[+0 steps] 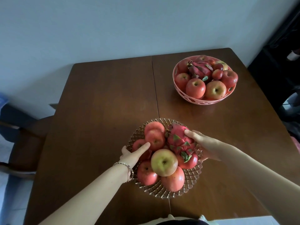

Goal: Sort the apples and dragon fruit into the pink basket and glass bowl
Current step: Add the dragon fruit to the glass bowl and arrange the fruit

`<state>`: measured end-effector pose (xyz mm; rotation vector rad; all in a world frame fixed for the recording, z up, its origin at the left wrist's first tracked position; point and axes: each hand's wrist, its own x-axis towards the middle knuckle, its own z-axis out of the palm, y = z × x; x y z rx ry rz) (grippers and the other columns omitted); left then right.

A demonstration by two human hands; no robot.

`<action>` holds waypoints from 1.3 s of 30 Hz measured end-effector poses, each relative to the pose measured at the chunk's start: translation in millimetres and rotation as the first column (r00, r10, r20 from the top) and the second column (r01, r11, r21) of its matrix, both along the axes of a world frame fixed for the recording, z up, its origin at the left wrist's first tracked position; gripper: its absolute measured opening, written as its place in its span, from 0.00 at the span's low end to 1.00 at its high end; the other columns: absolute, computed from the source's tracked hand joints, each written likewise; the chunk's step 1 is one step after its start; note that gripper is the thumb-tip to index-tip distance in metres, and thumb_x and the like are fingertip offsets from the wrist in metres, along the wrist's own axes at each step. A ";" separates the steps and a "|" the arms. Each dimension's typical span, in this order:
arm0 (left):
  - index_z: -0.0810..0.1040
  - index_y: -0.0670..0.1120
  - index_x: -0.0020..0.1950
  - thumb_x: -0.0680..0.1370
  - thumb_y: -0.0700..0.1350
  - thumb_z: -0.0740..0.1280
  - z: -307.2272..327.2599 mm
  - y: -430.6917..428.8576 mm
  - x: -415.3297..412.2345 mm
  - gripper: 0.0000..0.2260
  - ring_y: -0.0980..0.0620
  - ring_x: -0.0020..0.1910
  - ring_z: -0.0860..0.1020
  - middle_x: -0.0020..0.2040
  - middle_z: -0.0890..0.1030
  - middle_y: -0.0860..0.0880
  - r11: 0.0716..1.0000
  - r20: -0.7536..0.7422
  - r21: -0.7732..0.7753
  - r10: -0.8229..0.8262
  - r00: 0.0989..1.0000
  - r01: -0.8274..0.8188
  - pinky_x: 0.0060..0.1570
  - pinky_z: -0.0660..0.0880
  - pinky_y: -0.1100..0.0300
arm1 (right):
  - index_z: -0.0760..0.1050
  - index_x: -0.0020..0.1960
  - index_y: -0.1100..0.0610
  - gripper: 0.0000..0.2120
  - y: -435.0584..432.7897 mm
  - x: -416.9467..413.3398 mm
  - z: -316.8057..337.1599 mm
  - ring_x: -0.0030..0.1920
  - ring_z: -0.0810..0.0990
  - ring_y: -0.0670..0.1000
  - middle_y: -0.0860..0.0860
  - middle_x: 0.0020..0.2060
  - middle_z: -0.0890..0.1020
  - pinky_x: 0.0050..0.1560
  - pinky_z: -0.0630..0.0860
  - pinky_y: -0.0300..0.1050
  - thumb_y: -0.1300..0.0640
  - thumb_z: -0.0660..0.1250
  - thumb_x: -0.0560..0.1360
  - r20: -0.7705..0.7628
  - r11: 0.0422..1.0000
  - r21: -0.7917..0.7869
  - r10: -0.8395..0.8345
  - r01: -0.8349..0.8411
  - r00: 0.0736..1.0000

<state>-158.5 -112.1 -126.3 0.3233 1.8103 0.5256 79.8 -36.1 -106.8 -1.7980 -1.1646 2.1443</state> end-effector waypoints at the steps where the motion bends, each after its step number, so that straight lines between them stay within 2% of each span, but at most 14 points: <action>1: 0.47 0.55 0.76 0.57 0.67 0.74 -1.2 1.0 -1.0 0.55 0.40 0.71 0.63 0.75 0.60 0.43 1.000 0.012 0.011 0.024 1.000 -0.024 0.68 0.63 0.38 | 0.58 0.72 0.45 0.62 0.7 0.9 -0.7 0.68 0.68 0.62 0.55 0.69 0.69 0.62 0.62 0.76 0.25 0.73 0.43 0.008 1.000 0.007 0.003 -0.003 1.000; 8: 0.54 0.52 0.75 0.50 0.67 0.76 5.4 15.3 -8.5 0.59 0.41 0.67 0.69 0.71 0.67 0.43 0.992 0.043 0.064 0.102 0.994 -0.104 0.66 0.68 0.43 | 0.67 0.66 0.48 0.58 11.9 -8.8 3.3 0.58 0.77 0.58 0.54 0.59 0.78 0.57 0.71 0.68 0.28 0.74 0.40 -0.023 0.999 0.038 -0.002 0.003 1.000; 12: 0.54 0.53 0.75 0.45 0.70 0.73 20.0 59.4 -32.1 0.62 0.42 0.68 0.68 0.72 0.65 0.44 0.988 0.046 0.121 0.090 0.995 -0.095 0.66 0.68 0.42 | 0.68 0.65 0.52 0.46 55.2 -35.6 15.3 0.51 0.79 0.53 0.54 0.54 0.80 0.46 0.74 0.54 0.34 0.75 0.53 -0.087 0.993 0.109 -0.026 0.035 0.996; 15: 0.62 0.48 0.72 0.44 0.75 0.71 22.5 109.2 -61.1 0.62 0.44 0.65 0.73 0.69 0.72 0.45 0.976 0.006 0.194 0.095 0.995 -0.094 0.65 0.69 0.44 | 0.65 0.68 0.54 0.47 95.2 -62.4 21.0 0.56 0.78 0.55 0.55 0.59 0.78 0.47 0.73 0.50 0.34 0.73 0.56 -0.086 0.981 0.158 -0.099 0.111 0.991; 16: 0.66 0.48 0.71 0.43 0.76 0.70 23.7 126.4 -69.6 0.61 0.44 0.64 0.74 0.67 0.74 0.46 0.973 -0.010 0.216 0.091 0.996 -0.086 0.65 0.69 0.45 | 0.67 0.66 0.54 0.44 108.7 -70.4 20.2 0.57 0.77 0.56 0.55 0.59 0.78 0.47 0.72 0.50 0.34 0.72 0.57 -0.091 0.973 0.184 -0.126 0.141 0.988; 19: 0.71 0.48 0.67 0.45 0.78 0.68 10.9 179.4 -98.3 0.57 0.44 0.62 0.75 0.64 0.76 0.47 0.962 -0.046 0.248 0.128 0.991 -0.112 0.65 0.70 0.46 | 0.73 0.48 0.50 0.14 143.8 -99.1 21.9 0.46 0.79 0.50 0.50 0.44 0.80 0.37 0.70 0.43 0.41 0.64 0.72 -0.141 0.934 0.260 -0.214 0.244 0.967; 20: 0.73 0.49 0.66 0.44 0.78 0.68 1.5 196.8 -110.6 0.56 0.44 0.61 0.76 0.63 0.77 0.47 0.960 -0.039 0.256 0.128 0.991 -0.114 0.64 0.70 0.45 | 0.72 0.45 0.50 0.11 157.2 -108.0 19.1 0.43 0.78 0.48 0.49 0.42 0.80 0.36 0.70 0.42 0.42 0.63 0.74 -0.136 0.925 0.262 -0.246 0.275 0.960; 21: 0.74 0.50 0.65 0.43 0.78 0.68 -9.5 211.2 -120.7 0.56 0.43 0.60 0.77 0.63 0.78 0.46 0.960 -0.036 0.255 0.129 0.991 -0.115 0.63 0.71 0.45 | 0.73 0.47 0.51 0.13 165.9 -114.9 16.4 0.43 0.79 0.48 0.50 0.43 0.80 0.37 0.71 0.43 0.41 0.63 0.73 -0.128 0.921 0.272 -0.252 0.278 0.959; 23: 0.75 0.51 0.63 0.43 0.77 0.69 -7.8 232.5 -127.9 0.54 0.43 0.58 0.78 0.61 0.79 0.46 0.964 -0.038 0.240 0.130 0.991 -0.117 0.62 0.72 0.45 | 0.74 0.56 0.53 0.29 182.7 -126.9 8.0 0.49 0.81 0.52 0.53 0.51 0.82 0.48 0.76 0.50 0.33 0.66 0.66 -0.121 0.914 0.287 -0.264 0.288 0.957; 25: 0.77 0.50 0.61 0.49 0.75 0.70 9.2 245.2 -125.8 0.46 0.43 0.57 0.78 0.58 0.80 0.47 0.968 -0.021 0.222 0.128 0.992 -0.120 0.61 0.71 0.46 | 0.73 0.61 0.54 0.37 196.1 -134.2 -0.3 0.54 0.80 0.54 0.53 0.55 0.81 0.58 0.75 0.56 0.30 0.67 0.61 -0.095 0.903 0.288 -0.304 0.318 0.948; 29: 0.78 0.50 0.58 0.50 0.70 0.72 9.5 270.4 -130.3 0.41 0.43 0.57 0.78 0.58 0.80 0.48 0.967 0.020 0.226 0.117 0.993 -0.118 0.63 0.70 0.45 | 0.72 0.60 0.56 0.31 221.0 -141.3 -14.8 0.54 0.80 0.54 0.54 0.55 0.80 0.62 0.74 0.53 0.35 0.66 0.67 -0.090 0.869 0.316 -0.372 0.381 0.924; 32: 0.75 0.49 0.64 0.56 0.68 0.72 2.2 281.2 -133.0 0.41 0.44 0.61 0.75 0.60 0.76 0.50 0.959 -0.004 0.265 0.101 0.995 -0.096 0.66 0.68 0.46 | 0.72 0.62 0.55 0.31 226.3 -142.7 -22.1 0.54 0.79 0.53 0.53 0.55 0.80 0.62 0.73 0.52 0.34 0.65 0.68 -0.075 0.863 0.325 -0.385 0.387 0.920; 35: 0.74 0.45 0.66 0.64 0.65 0.69 -1.2 283.6 -132.9 0.37 0.44 0.63 0.73 0.64 0.75 0.48 0.963 -0.121 0.267 -0.015 0.993 0.047 0.67 0.66 0.51 | 0.73 0.63 0.53 0.33 224.2 -142.8 -20.4 0.55 0.79 0.53 0.52 0.56 0.80 0.63 0.72 0.52 0.31 0.62 0.67 -0.029 0.877 0.339 -0.351 0.340 0.936; 39: 0.72 0.41 0.65 0.77 0.58 0.61 0.4 276.9 -127.2 0.25 0.43 0.64 0.72 0.64 0.74 0.43 0.955 -0.321 0.238 -0.093 0.943 0.175 0.58 0.66 0.55 | 0.72 0.66 0.54 0.34 222.6 -145.2 -9.5 0.60 0.76 0.55 0.53 0.60 0.78 0.63 0.71 0.50 0.31 0.56 0.70 0.122 0.887 0.385 -0.322 0.255 0.939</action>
